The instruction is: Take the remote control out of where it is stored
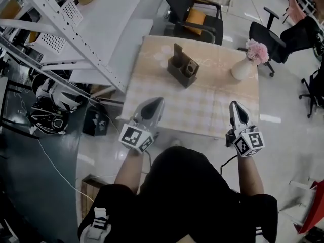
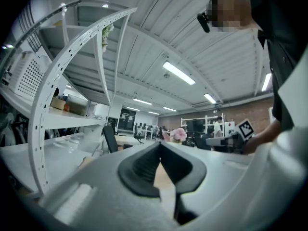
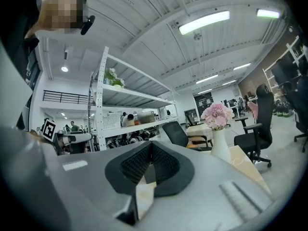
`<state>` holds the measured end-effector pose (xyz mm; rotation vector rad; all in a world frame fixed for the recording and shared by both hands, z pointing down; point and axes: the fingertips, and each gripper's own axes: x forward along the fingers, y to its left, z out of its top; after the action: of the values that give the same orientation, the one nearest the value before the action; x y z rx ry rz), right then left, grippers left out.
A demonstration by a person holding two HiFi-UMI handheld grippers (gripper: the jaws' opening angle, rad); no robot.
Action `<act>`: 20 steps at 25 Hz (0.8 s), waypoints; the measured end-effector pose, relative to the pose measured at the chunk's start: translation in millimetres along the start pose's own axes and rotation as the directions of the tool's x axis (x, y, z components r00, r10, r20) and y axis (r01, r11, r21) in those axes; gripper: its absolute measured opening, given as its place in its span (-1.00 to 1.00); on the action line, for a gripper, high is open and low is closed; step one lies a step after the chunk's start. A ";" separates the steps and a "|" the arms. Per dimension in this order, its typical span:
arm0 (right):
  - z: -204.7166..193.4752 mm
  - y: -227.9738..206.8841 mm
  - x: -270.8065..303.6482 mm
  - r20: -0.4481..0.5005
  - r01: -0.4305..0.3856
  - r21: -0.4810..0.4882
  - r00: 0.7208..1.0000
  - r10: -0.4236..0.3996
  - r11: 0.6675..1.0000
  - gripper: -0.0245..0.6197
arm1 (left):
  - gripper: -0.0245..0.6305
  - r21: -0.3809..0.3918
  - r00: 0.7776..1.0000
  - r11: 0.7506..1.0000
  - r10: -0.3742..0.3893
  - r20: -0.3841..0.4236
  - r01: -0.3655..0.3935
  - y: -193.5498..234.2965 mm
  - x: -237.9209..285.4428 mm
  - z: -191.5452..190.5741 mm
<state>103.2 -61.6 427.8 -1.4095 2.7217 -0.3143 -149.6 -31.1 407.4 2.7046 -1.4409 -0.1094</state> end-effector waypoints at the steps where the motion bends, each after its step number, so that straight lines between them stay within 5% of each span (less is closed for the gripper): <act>1: -1.3 -0.5 4.1 -0.003 0.007 0.005 1.000 -0.007 1.000 -0.91 | -0.92 0.003 1.000 1.000 -0.008 -0.004 0.008 3.8 2.2 -1.3; 20: 5.6 -53.9 51.0 -0.047 0.017 -0.003 0.999 -0.017 1.000 -0.91 | -0.92 0.024 0.996 0.997 -0.073 -0.060 0.074 30.8 98.3 -16.1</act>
<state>117.7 -134.2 435.6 -1.4453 2.7491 -0.3487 -118.7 -129.4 423.8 2.7576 -1.3367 -0.0151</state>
